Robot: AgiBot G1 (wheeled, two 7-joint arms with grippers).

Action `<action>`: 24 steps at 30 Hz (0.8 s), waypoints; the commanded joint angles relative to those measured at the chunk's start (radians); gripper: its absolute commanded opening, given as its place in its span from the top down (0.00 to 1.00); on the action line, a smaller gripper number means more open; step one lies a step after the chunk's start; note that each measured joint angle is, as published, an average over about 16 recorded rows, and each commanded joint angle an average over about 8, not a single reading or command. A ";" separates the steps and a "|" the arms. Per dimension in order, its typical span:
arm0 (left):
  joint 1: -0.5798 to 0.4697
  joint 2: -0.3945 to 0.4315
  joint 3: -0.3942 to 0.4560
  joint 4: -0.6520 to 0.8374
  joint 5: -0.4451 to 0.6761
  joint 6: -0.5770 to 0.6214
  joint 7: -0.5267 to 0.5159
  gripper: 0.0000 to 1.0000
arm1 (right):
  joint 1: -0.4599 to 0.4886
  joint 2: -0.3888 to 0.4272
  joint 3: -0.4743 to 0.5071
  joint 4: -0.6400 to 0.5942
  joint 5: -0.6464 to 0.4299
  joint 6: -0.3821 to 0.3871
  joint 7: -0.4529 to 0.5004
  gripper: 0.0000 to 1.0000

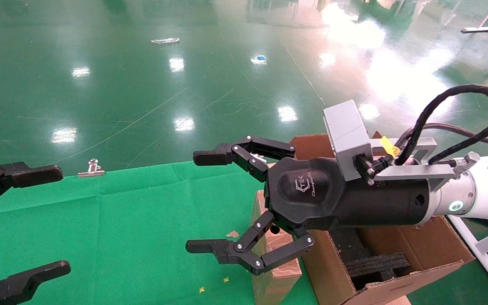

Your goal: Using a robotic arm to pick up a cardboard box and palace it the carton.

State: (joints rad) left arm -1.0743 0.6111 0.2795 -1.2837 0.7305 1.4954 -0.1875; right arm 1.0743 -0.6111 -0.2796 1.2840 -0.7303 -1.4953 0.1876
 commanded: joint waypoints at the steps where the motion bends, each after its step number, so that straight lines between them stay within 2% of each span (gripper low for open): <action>1: 0.000 0.000 0.000 0.000 0.000 0.000 0.000 0.00 | 0.000 0.000 0.000 0.000 0.000 0.000 0.000 0.00; 17: 0.000 0.000 0.000 0.000 0.000 0.000 0.000 0.00 | 0.002 0.002 -0.011 0.008 -0.020 0.004 0.011 0.00; 20: 0.000 0.000 0.000 0.001 0.000 0.000 0.000 0.00 | 0.021 0.003 -0.044 0.031 -0.087 0.014 0.043 0.00; 24: -0.001 0.000 0.001 0.001 0.000 0.000 0.001 0.00 | 0.098 -0.018 -0.127 0.063 -0.247 0.012 0.122 0.00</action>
State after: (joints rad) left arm -1.0748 0.6111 0.2803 -1.2829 0.7302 1.4956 -0.1870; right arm 1.1920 -0.6473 -0.4179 1.3352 -0.9884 -1.4997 0.3174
